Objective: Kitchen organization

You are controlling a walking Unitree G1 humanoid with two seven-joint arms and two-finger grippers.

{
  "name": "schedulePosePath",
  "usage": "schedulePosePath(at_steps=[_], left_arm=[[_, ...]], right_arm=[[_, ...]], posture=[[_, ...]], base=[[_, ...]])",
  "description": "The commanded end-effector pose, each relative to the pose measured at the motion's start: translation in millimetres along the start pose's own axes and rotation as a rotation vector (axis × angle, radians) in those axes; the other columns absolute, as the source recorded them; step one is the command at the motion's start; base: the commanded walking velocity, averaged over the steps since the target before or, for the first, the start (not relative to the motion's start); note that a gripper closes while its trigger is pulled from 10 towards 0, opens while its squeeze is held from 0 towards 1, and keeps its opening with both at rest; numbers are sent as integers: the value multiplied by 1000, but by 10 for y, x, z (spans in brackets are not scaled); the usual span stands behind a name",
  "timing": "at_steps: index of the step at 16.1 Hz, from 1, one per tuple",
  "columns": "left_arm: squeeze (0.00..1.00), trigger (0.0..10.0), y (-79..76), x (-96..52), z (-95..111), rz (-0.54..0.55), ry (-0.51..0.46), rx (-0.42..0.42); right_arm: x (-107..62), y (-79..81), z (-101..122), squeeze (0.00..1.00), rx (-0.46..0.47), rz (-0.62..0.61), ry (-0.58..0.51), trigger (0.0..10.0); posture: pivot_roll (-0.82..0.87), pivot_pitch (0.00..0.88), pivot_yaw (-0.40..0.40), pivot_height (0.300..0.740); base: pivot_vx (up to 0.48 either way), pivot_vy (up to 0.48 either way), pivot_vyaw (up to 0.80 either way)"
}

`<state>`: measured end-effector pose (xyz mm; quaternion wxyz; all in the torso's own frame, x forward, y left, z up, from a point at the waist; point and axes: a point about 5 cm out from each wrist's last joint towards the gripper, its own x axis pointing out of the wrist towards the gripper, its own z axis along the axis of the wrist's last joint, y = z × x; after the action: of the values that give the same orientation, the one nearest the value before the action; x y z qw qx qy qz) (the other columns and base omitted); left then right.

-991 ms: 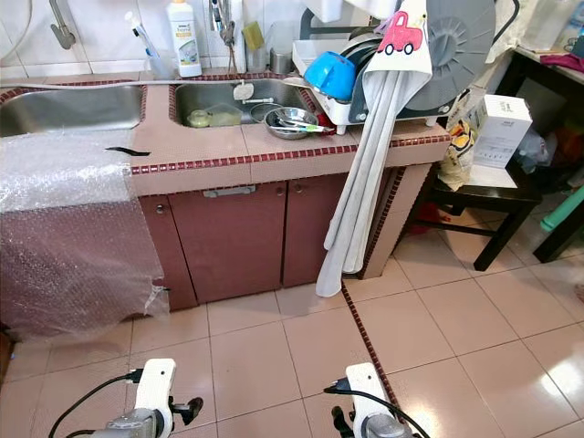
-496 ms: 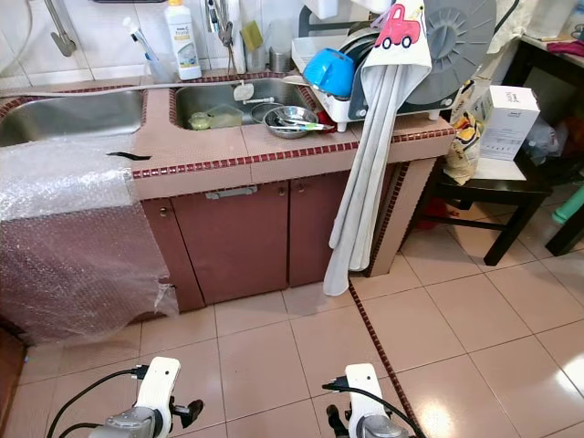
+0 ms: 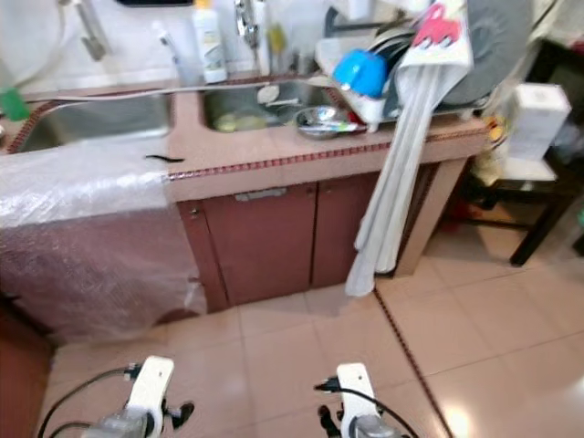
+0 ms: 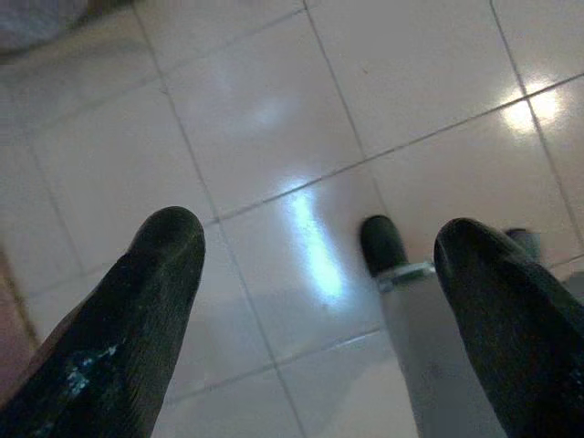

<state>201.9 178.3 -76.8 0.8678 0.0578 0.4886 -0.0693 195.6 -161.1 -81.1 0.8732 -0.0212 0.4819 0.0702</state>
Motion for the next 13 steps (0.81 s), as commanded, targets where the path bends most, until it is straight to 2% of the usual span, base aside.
schedulePosePath(at_steps=[1, 13], left_arm=[[0, 10000, -52, 4, -41, -14, 13, 16], [0, 10000, -56, 5, -40, -16, 16, 44]], right_arm=[[-13, -48, -61, 0, 13, -17, 18, 10000], [-18, -46, -110, 0, 28, -14, 33, 10000]], posture=[[-18, 0, 55, 740], [-14, 0, 57, 740]], base=[[0, 424, 0], [0, 407, 0]])
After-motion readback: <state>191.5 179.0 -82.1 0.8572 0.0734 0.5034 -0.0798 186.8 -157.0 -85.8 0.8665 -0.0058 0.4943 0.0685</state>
